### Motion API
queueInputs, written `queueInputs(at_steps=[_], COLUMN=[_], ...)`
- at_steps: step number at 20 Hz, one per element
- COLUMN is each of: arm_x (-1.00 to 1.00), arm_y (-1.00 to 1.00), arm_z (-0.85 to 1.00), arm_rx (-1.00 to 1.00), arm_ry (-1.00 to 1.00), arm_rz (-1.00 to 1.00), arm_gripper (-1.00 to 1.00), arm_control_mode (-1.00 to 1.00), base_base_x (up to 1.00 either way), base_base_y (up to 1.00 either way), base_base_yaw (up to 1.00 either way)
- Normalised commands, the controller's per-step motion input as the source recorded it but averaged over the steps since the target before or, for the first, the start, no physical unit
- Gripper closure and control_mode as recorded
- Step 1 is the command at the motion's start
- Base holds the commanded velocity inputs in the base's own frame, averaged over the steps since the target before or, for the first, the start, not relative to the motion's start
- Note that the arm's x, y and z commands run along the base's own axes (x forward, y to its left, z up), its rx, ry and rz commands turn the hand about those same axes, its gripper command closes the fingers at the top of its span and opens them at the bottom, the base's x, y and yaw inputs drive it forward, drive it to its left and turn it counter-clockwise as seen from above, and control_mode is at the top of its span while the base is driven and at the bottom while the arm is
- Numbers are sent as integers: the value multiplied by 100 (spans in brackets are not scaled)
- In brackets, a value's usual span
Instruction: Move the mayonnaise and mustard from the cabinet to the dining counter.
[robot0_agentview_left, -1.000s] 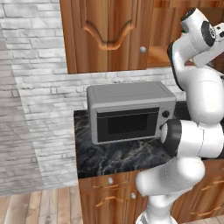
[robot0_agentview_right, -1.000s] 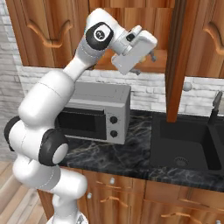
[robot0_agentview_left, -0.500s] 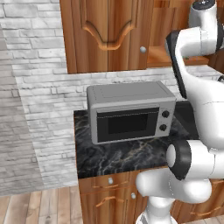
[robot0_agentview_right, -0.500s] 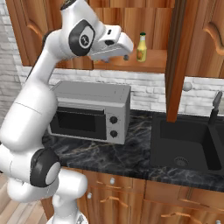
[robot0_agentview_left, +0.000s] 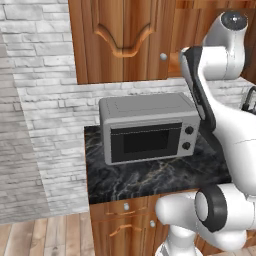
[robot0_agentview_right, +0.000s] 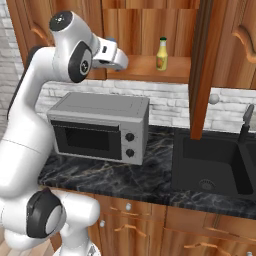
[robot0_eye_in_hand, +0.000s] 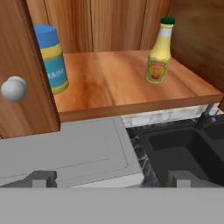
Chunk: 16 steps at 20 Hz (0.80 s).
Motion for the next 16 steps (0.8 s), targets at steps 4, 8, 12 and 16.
queueInputs(at_steps=[4,8,12,16], arm_x=[38,36,17,11], arm_y=[46,37,36,19], arm_z=[0,0,0,9], arm_rx=[0,7,15,19], arm_ry=[0,0,0,-2], arm_rz=[-2,-3,0,0], arm_gripper=[-100,-100,-100,-100], arm_control_mode=[-100,-100,-100,-100], base_base_x=[0,0,0,0], base_base_y=[0,0,0,0], base_base_yaw=[0,0,0,0])
